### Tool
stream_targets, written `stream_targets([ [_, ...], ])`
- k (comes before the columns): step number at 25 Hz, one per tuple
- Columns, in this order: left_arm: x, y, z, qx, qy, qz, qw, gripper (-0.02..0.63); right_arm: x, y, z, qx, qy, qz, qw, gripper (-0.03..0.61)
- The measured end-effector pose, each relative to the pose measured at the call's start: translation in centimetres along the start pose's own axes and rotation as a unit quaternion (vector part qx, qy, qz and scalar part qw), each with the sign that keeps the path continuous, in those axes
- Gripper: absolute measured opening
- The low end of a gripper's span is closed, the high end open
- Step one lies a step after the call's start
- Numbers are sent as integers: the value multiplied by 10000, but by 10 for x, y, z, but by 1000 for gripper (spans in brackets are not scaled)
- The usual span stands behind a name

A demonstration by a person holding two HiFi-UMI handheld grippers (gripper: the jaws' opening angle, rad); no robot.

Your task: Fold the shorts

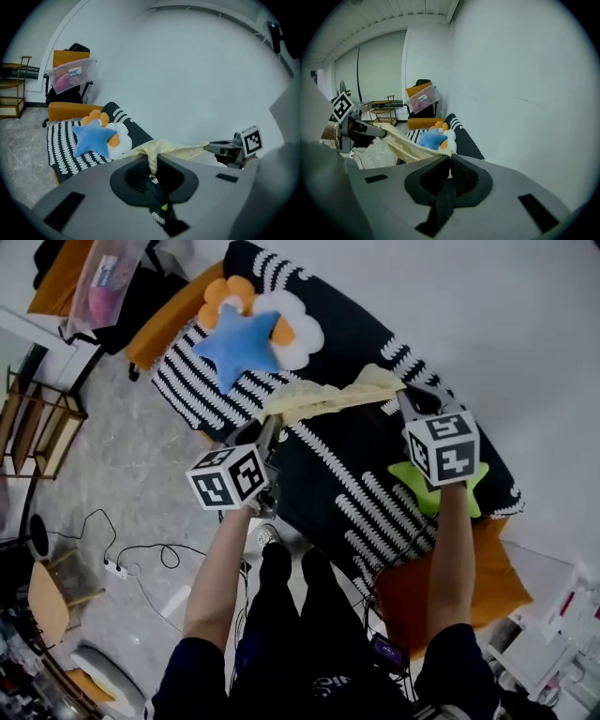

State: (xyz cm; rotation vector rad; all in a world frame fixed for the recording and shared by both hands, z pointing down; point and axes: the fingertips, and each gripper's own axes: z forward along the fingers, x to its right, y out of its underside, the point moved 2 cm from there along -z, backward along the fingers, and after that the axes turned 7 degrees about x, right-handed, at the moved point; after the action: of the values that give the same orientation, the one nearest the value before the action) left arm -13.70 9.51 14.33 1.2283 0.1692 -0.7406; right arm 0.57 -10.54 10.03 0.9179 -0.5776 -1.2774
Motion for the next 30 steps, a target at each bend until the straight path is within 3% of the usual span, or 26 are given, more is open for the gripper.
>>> stream_targets([
  [3,-6,50,9,-33,-22,43,10000,24,-6,50,5,-303,-32,-280,9991,26],
  [6,-33,156,16,-626,-408,-205,9970,28,-28,145,20,-1021,-291,-322,9938,26],
  [10,-77,327,9,-1998,-1000,-261,9744,59,-71,297,45,-2099,-734,-293,9745,26],
  [13,-106,405,3,-2717,-1306,-205,9533,94,-98,379,63,-2597,-940,-184,9609,28],
  [16,-117,435,-12,-2857,-1719,-232,9425,206,-113,428,59,-2792,-901,-165,9559,28],
  [18,-115,439,-18,-2882,-1867,96,9392,280,-114,445,54,-2746,-789,-125,9582,29],
  [23,-118,434,-14,-2538,-1786,1549,9379,288,-131,474,71,-2649,-658,190,9618,29],
  [30,-86,427,15,-2766,-1130,2554,9195,304,-119,458,72,-2505,-706,406,9647,32],
])
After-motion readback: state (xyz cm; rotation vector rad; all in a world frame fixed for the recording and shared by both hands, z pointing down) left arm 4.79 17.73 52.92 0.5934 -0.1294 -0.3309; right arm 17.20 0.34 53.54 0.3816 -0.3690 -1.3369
